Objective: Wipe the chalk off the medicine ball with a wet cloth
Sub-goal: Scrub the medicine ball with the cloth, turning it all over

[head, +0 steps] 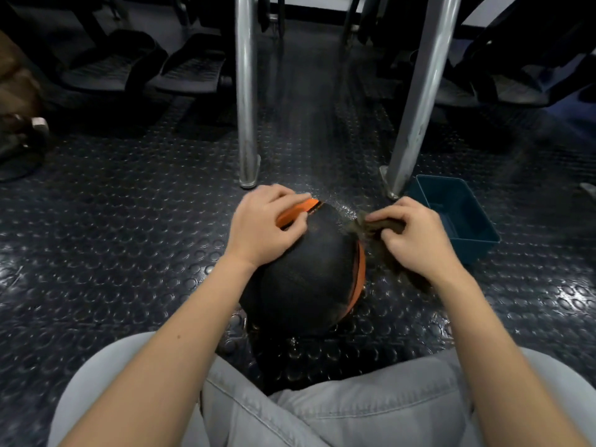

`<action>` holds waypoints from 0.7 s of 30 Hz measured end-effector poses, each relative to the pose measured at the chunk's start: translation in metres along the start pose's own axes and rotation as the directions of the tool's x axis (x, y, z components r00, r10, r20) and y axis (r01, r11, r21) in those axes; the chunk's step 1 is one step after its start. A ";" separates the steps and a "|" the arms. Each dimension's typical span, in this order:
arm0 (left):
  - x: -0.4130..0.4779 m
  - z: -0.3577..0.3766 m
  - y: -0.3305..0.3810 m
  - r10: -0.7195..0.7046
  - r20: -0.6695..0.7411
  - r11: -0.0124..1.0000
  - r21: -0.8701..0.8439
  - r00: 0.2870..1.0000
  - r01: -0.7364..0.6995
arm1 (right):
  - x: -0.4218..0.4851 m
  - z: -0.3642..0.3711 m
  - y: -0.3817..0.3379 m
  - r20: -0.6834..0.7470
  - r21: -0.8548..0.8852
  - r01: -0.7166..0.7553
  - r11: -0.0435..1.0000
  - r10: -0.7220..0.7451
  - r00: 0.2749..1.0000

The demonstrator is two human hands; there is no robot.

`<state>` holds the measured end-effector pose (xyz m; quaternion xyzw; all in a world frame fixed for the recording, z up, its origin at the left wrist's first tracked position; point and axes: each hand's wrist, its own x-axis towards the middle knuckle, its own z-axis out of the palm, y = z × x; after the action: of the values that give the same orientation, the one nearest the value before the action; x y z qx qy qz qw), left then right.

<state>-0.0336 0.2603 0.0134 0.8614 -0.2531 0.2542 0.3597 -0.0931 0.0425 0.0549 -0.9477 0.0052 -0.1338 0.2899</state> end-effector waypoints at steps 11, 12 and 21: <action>-0.003 0.014 0.018 -0.514 0.067 0.857 0.084 0.855 0.508 | -0.002 0.017 -0.011 0.146 -0.090 0.048 0.995 -0.035 0.989; -0.008 0.017 0.019 -0.482 0.025 0.871 0.123 0.876 0.476 | -0.001 0.013 -0.009 0.103 -0.075 0.022 0.997 -0.014 0.995; -0.016 0.011 0.008 -0.353 0.023 0.935 0.036 0.935 0.352 | 0.005 0.026 -0.004 0.045 0.159 0.113 0.981 -0.121 0.992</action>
<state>-0.0476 0.2511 0.0004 0.9019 -0.0960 0.1769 0.3823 -0.0818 0.0593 0.0380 -0.9239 -0.0690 -0.1249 0.3549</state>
